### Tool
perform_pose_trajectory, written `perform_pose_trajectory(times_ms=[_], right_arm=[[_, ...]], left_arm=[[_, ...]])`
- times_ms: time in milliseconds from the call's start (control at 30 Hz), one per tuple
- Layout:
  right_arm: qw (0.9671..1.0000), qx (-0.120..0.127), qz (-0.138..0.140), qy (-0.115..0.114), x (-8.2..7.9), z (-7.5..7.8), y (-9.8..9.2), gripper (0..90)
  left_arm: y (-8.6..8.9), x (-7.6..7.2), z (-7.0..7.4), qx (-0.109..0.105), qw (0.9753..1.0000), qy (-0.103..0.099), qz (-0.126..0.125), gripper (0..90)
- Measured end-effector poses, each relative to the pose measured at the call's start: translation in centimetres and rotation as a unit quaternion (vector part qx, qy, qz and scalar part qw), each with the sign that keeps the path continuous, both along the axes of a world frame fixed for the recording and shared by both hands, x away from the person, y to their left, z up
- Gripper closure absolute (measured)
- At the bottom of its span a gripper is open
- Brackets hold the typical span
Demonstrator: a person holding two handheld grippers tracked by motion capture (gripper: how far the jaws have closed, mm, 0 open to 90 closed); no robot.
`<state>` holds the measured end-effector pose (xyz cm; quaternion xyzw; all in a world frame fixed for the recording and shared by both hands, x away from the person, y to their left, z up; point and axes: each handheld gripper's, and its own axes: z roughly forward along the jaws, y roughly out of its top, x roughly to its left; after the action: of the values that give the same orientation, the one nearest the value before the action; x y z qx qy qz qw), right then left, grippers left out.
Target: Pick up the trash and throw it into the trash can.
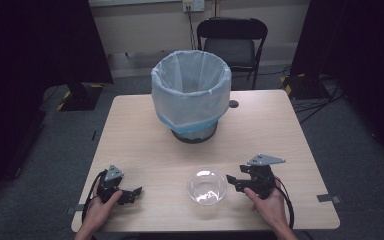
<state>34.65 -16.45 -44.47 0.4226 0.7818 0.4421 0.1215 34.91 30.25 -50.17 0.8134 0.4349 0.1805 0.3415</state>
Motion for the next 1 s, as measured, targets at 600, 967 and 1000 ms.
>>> perform_pose_trajectory(times_ms=[600,967,1000], right_arm=[[0.9949,0.016,0.099,0.010,1.0,-0.3,4.9,17.6],[0.9903,0.043,0.122,0.050,1.2,-1.7,5.3,27.5],[0.9898,0.055,0.124,0.044,1.1,-1.5,5.1,38.0]], left_arm=[[0.0,0.0,0.0,0.000,1.0000,0.000,0.000,0.0],[0.0,0.0,0.0,0.000,1.0000,0.000,0.000,0.0],[0.0,0.0,0.0,0.000,1.0000,0.000,0.000,0.0]])
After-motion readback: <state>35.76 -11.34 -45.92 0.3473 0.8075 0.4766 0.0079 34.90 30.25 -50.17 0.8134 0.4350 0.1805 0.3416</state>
